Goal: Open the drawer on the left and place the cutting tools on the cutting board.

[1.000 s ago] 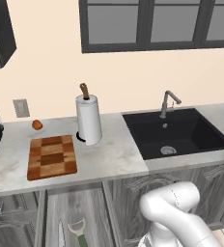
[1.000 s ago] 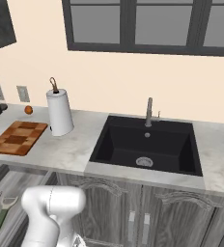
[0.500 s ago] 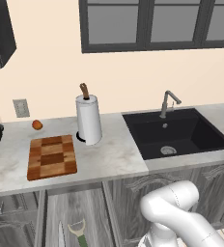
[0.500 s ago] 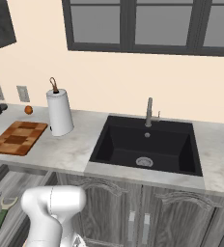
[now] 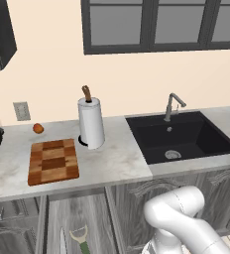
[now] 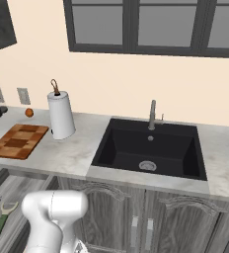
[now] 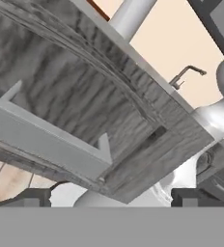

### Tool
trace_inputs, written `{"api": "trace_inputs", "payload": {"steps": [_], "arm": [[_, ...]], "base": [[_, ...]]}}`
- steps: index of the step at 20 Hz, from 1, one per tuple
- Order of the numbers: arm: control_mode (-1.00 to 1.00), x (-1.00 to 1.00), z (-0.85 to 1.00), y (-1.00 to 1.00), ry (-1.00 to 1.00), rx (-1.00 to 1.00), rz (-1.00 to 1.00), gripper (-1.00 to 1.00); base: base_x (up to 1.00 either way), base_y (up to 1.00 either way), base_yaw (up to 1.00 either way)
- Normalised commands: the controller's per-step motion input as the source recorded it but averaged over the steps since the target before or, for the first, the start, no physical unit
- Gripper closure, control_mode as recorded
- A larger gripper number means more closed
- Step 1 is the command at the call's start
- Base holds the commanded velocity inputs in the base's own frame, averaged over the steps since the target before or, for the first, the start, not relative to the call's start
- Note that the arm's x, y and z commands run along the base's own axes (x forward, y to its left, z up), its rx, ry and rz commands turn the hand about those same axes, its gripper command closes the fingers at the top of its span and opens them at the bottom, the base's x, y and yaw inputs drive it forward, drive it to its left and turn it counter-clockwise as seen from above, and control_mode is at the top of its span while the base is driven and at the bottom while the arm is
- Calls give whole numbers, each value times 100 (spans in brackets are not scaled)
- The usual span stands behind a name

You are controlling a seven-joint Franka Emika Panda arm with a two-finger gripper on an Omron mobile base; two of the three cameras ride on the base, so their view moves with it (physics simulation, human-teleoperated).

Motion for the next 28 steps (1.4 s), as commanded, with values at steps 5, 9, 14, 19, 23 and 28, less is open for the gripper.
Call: {"api": "trace_inputs", "payload": {"steps": [5, 9, 14, 19, 23, 28], "arm": [[-100, -26, 18, 2, -12, 0, 0, -100], [-100, -11, 92, 0, -11, 12, 0, -100], [-100, 11, 97, -23, 0, 27, -4, -100], [-100, 42, 97, -31, 8, 42, -7, -100], [-100, 53, 84, -37, 20, 47, -5, -100], [-100, 78, 69, -58, 22, 43, 0, -100]], "base": [[0, 0, 0], [0, 0, 0], [0, 0, 0], [0, 0, 0], [0, 0, 0], [0, 0, 0]]}}
